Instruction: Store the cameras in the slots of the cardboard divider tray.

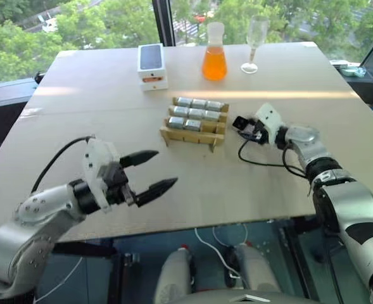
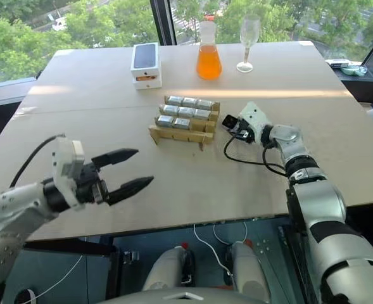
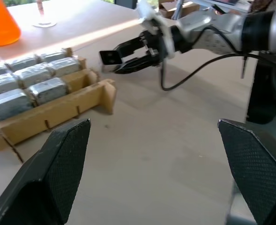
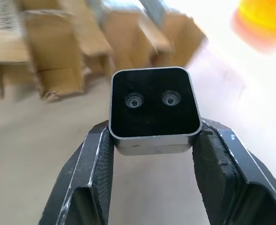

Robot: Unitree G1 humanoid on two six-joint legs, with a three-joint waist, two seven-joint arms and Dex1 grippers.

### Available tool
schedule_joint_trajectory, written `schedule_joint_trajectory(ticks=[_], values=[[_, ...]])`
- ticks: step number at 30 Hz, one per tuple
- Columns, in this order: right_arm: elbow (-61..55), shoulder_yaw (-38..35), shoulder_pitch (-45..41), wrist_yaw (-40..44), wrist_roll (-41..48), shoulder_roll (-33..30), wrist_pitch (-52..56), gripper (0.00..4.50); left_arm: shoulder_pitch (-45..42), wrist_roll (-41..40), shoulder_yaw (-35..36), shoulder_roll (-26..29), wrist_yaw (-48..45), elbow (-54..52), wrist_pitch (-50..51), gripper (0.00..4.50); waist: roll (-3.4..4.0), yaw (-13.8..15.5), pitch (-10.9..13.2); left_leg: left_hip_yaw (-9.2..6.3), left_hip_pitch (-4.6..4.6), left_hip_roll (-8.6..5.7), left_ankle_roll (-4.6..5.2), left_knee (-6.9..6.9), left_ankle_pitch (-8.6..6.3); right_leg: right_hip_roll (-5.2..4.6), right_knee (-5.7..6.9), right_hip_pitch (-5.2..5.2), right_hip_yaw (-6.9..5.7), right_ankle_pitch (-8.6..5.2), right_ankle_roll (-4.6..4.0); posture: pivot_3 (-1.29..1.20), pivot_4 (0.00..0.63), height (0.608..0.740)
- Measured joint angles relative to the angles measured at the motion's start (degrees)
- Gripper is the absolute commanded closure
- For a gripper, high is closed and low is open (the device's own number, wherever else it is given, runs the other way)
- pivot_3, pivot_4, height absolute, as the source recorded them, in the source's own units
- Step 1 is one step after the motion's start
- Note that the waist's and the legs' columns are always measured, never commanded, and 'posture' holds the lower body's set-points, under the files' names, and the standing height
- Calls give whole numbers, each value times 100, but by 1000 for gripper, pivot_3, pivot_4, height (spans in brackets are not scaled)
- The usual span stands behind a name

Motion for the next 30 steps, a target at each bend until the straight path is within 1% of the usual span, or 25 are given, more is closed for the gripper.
schedule_joint_trajectory(ticks=[2, 4, 7, 8, 9, 11, 13, 14, 17, 18, 20, 21, 23, 24, 27, 30], values=[[-279, 92, 110, -3, -139, -182, -734, 2628, -689, -87, -215, 18, -2, 530, 281, 0, -3, -3, 2, 2, 0, 0, -2, 0, 1, 3, -2, 1, 2, -1, 3, 0, 150, 740], [-588, 173, 197, -14, -187, -216, -1308, 2628, -1219, -75, -456, 125, -221, 984, 402, 0, -5, -33, 3, 10, 3, 1, -5, 0, 3, 4, -2, 0, 11, 0, 2, 0, 150, 740], [-1265, 346, 428, -165, -420, -345, -2055, 2628, -2385, 57, -1071, 165, -912, 1976, 601, 0, -8, -17, 6, 14, -3, 2, -9, -1, 5, 7, 4, -10, 11, 2, -1, 0, 150, 740], [-1711, 504, 503, -328, -722, -441, -2428, 2628, -3114, 197, -1479, 170, -1381, 2643, 708, 0, -8, 1, 7, 16, -9, 0, -13, -1, 7, 19, 6, -17, 12, -2, 6, 0, 150, 740], [-2054, 638, 511, -450, -970, -461, -2675, 2628, -3595, 332, -1734, 186, -1723, 3054, 756, 0, -10, -4, 7, 17, -16, 0, -16, -1, 10, 27, 4, -22, 13, -2, 7, 0, 150, 740], [-2610, 829, 518, -714, -1450, -534, -2984, 2628, -4493, 724, -2358, 155, -2490, 3838, 758, 0, -10, -9, 7, 25, -18, -5, -17, 0, 10, 32, 6, -29, 21, -1, 6, 0, 150, 740], [-2964, 979, 531, -909, -1820, -581, -3111, 2628, -5192, 1181, -2905, 49, -3146, 4588, 621, 0, -10, -21, 6, 37, -20, -6, -17, -1, 10, 35, 5, -37, 35, 6, -7, 0, 150, 740], [-3081, 1044, 545, -963, -1938, -604, -3119, 2628, -5522, 1452, -3170, -56, -3430, 5014, 489, 0, -11, -14, 7, 41, -24, -12, -17, -1, 10, 37, 4, -42, 36, 6, -7, 0, 150, 740], [-3543, 1294, 606, -1065, -2156, -544, -3039, 2628, -6629, 2437, -3948, -599, -4322, 6580, -185, 0, -14, -4, 9, 60, -54, -15, -16, 12, 10, 41, 0, -59, 19, 6, -8, 0, 150, 740], [-3606, 1339, 605, -1080, -2185, -518, -3020, 2628, -6769, 2586, -4046, -679, -4430, 6766, -320, 0, -14, -10, 9, 60, -57, -15, -16, 12, 10, 41, 0, -61, 19, 6, -8, 0, 150, 740], [-3771, 1409, 620, -1167, -2249, -496, -2857, 2628, -7270, 3116, -4313, -1031, -4849, 7625, -936, 0, -15, -11, 10, 64, -64, -15, -16, 12, 9, 41, -2, -70, 21, 6, -8, 0, 150, 740], [-3822, 1415, 622, -1199, -2268, -501, -2799, 2628, -7377, 3221, -4379, -1097, -4918, 7838, -1095, 0, -15, -19, 10, 67, -66, -15, -16, 12, 9, 40, -1, -76, 24, 6, -8, 0, 150, 740], [-3880, 1417, 624, -1273, -2311, -537, -2699, 2628, -7520, 3324, -4500, -1179, -4973, 8202, -1306, 0, -15, -30, 10, 68, -66, -12, -16, 11, 9, 40, 1, -80, 28, 6, -8, 0, 150, 740], [-3909, 1421, 627, -1306, -2341, -568, -2630, 2628, -7581, 3335, -4676, -1189, -4984, 8393, -1429, 0, -16, -31, 11, 67, -67, -10, -16, 11, 9, 39, 3, -81, 29, 6, -7, 0, 150, 740], [-3989, 1441, 642, -1354, -2366, -577, -2535, 2628, -7636, 3322, -4955, -1217, -5010, 8525, -1573, 0, -17, -21, 11, 65, -68, -9, -16, 12, 9, 40, 4, -82, 27, 6, -7, 0, 150, 740], [-4127, 1542, 665, -1387, -2372, -587, -2432, 2628, -7734, 3328, -5140, -1354, -5024, 8775, -1775, 668, -17, -14, 12, 63, -70, -10, -15, 14, 9, 38, 4, -82, 29, 6, -7, 0, 150, 740]])
